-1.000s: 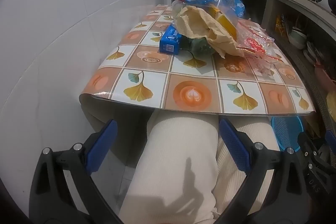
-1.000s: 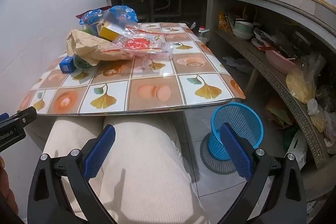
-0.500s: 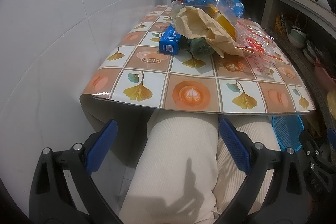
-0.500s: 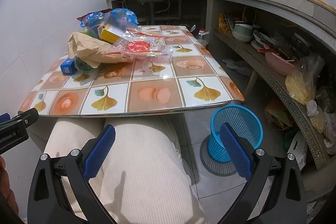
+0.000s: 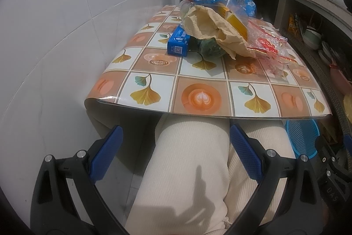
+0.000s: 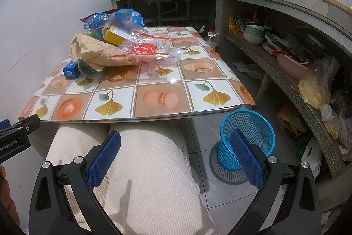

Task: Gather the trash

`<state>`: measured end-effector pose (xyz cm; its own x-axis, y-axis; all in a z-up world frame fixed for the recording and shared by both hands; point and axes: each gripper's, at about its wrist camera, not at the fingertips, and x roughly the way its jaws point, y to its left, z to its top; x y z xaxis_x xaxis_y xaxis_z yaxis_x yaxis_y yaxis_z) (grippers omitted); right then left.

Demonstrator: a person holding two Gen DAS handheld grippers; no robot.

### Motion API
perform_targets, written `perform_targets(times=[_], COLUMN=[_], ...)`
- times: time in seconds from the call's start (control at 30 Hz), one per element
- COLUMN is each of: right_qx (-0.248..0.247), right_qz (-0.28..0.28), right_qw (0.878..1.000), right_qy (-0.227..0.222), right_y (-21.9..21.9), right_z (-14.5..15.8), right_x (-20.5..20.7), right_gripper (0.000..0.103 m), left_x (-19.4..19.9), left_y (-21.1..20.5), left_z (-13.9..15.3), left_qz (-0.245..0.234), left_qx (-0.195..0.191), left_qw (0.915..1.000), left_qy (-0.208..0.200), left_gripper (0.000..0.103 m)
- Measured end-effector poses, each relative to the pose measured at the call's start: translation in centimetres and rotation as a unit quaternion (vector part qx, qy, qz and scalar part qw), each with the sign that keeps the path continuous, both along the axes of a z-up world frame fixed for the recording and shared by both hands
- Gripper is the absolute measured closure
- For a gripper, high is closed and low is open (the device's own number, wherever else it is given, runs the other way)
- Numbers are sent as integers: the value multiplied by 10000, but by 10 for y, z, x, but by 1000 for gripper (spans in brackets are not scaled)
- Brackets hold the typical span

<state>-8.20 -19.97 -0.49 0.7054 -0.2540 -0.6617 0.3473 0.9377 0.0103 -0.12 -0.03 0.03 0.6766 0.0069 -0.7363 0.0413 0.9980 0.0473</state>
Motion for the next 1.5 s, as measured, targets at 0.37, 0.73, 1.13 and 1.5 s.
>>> perform_targets(times=[0.37,0.73,1.13,1.5], right_qx=[1,-4,26,20], right_qz=[0,-11,-62,-83], right_qw=[10000,10000,9999,9998], right_qy=[2,85,126,162], right_y=[0,3,-2,-1], right_z=[0,-5,-6,-6], right_x=[0,2,2,2], right_gripper=[6,6,6,6], left_x=[0,2,0,0], left_y=[2,5,1,2], left_z=[-1,-6,-5,-5], left_qz=[3,6,-17,-25], left_qx=[11,2,43,46], left_qw=[10000,10000,10000,10000], left_qy=[7,64,45,77], left_gripper=[9,9,9,9])
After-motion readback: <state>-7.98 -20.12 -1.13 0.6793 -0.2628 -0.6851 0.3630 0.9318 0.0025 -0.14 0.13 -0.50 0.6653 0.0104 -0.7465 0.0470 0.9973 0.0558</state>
